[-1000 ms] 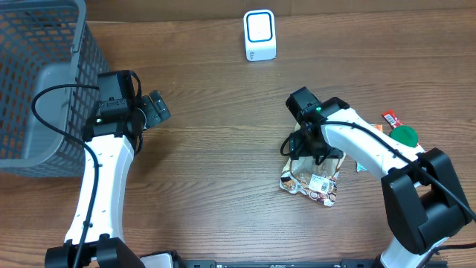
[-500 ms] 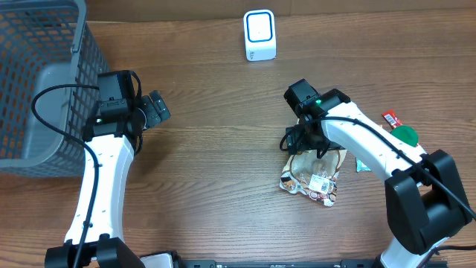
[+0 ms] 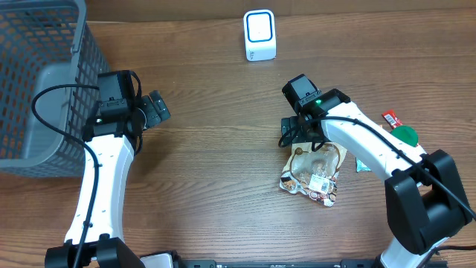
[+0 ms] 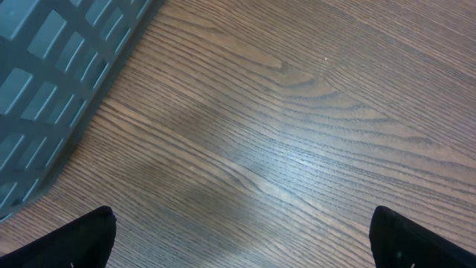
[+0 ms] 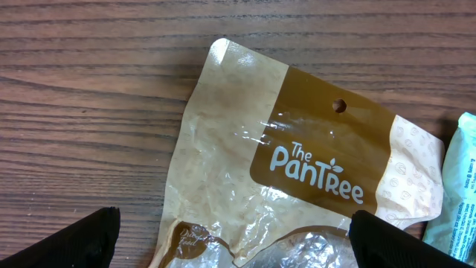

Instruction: Scan the item barcode

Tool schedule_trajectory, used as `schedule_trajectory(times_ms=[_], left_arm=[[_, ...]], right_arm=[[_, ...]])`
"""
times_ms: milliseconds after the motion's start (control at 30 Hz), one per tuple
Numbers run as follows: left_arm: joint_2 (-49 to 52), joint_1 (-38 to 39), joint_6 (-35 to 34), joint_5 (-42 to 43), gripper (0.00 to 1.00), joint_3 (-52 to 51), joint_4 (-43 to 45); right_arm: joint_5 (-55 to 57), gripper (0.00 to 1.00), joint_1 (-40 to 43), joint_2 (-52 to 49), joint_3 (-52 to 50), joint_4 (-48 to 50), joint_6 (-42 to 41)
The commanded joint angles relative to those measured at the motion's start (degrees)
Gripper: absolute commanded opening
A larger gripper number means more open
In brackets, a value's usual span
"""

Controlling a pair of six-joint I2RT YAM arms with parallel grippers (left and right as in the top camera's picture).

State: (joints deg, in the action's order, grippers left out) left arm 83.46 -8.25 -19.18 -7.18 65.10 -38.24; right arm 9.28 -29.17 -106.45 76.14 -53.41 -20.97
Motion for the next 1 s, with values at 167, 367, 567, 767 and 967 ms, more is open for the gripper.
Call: schedule_trajectory(times_ms=[167, 367, 567, 767, 967], left_arm=[[-0.20, 0.07, -0.57, -0.87, 1.00, 0.85, -0.11], [-0.20, 0.07, -0.57, -0.87, 1.00, 0.85, -0.11], [-0.20, 0.07, -0.57, -0.87, 1.00, 0.85, -0.11], [-0.20, 0.07, -0.55, -0.87, 1.00, 0.85, -0.11], [-0.20, 0.07, -0.57, -0.87, 1.00, 0.85, -0.09]], right_arm=[[0.55, 1.00, 0.42, 1.22, 1.18, 0.48, 0.02], [0.55, 1.00, 0.42, 1.22, 1.18, 0.48, 0.02], [0.55, 1.00, 0.42, 1.22, 1.18, 0.48, 0.02], [0.55, 1.00, 0.42, 1.22, 1.18, 0.48, 0.04], [0.55, 1.00, 0.42, 4.33, 1.03, 0.68, 0.02]])
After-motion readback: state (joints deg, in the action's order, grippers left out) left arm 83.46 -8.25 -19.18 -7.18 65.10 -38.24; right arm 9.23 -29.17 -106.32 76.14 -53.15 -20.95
